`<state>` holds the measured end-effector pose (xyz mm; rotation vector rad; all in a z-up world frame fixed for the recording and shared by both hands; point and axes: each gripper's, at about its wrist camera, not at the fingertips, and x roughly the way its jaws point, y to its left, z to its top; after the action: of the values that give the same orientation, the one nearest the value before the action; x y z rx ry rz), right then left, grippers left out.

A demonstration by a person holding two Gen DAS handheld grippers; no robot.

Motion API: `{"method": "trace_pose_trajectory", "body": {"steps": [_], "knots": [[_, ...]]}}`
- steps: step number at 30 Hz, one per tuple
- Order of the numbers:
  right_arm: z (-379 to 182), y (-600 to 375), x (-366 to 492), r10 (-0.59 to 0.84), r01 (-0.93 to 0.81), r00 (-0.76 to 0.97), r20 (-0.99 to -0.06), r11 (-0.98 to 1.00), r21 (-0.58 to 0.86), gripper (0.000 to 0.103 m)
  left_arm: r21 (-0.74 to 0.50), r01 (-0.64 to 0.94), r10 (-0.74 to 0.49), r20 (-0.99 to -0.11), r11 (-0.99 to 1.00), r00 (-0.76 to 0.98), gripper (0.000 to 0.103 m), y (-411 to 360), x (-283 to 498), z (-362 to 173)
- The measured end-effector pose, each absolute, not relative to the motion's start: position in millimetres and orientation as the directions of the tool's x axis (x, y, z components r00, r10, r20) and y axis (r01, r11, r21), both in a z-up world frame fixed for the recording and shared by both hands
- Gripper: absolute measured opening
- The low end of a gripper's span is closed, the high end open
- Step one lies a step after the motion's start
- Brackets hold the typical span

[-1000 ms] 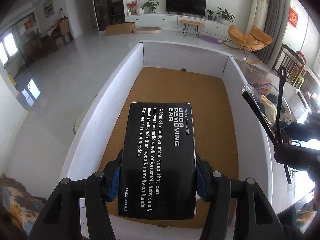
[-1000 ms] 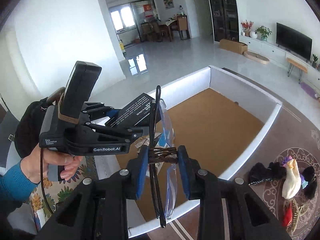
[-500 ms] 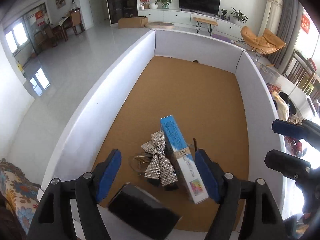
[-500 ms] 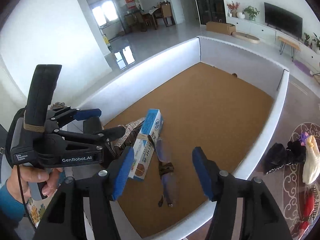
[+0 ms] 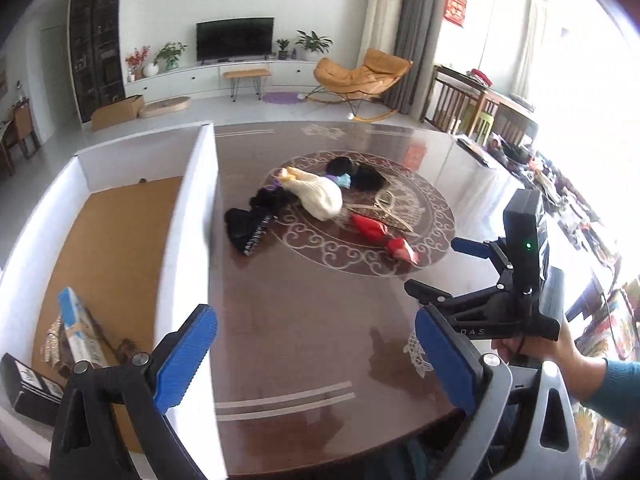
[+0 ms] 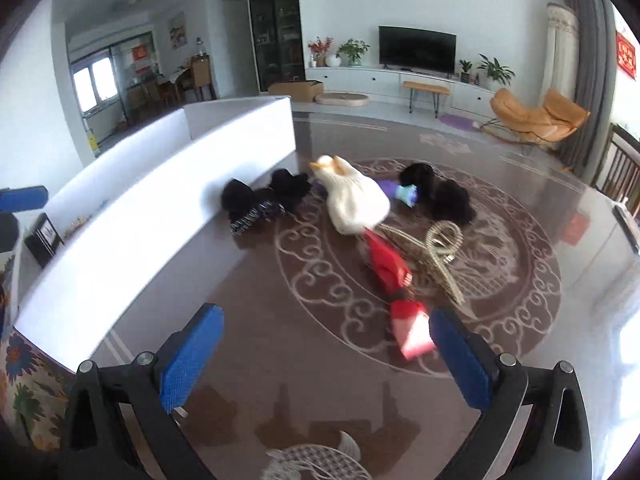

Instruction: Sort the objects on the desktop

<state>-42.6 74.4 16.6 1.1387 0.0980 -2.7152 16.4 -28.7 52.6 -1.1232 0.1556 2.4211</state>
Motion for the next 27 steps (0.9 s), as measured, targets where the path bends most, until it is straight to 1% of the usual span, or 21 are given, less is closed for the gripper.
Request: {"method": "trace_pose_trajectory", "body": {"steps": [4, 7, 9, 11, 14, 20, 23, 27], "knots": [[-11, 133, -24, -0.048, 0.139, -0.638, -0.768, -0.989, -0.054, 0.103, -0.029, -0.477, 0.288, -0.829, -0.879, -0.48, 0.101, 33, 11, -6], [-22, 156, -21, -0.022, 0.113, -0.608, -0.794, -0.992, -0.059, 0.103, 0.024, -0.421, 0.196, -0.86, -0.907, -0.471, 0.101, 48, -4, -48], [-27, 162, -21, -0.023, 0.114, -0.593, -0.805, -0.992, -0.056, 0.103, 0.013, -0.39, 0.181, -0.871, -0.921, -0.458, 0.103, 47, -20, -66], [-34, 162, -26, -0.031, 0.118, -0.581, -0.813, -0.992, -0.046, 0.103, 0.012, -0.382, 0.189, -0.855, -0.924, -0.484, 0.103, 46, -28, -67], [-37, 162, -32, -0.055, 0.106, -0.587, -0.808, -0.994, -0.009, 0.103, 0.009, -0.377, 0.184, -0.861, -0.926, -0.474, 0.103, 47, -44, -68], [-36, 157, -35, -0.045, 0.092, -0.583, -0.811, -0.996, -0.01, 0.103, 0.009, -0.376, 0.182, -0.864, -0.927, -0.469, 0.103, 49, -81, -71], [-36, 157, -35, -0.046, 0.092, -0.583, -0.811, -0.996, -0.01, 0.103, 0.009, -0.366, 0.184, -0.852, -0.93, -0.49, 0.103, 51, -98, -71], [-35, 157, -35, -0.045, 0.091, -0.582, -0.812, -0.996, -0.01, 0.103, 0.006, -0.355, 0.203, -0.811, -0.935, -0.548, 0.103, 48, -105, -72]]}}
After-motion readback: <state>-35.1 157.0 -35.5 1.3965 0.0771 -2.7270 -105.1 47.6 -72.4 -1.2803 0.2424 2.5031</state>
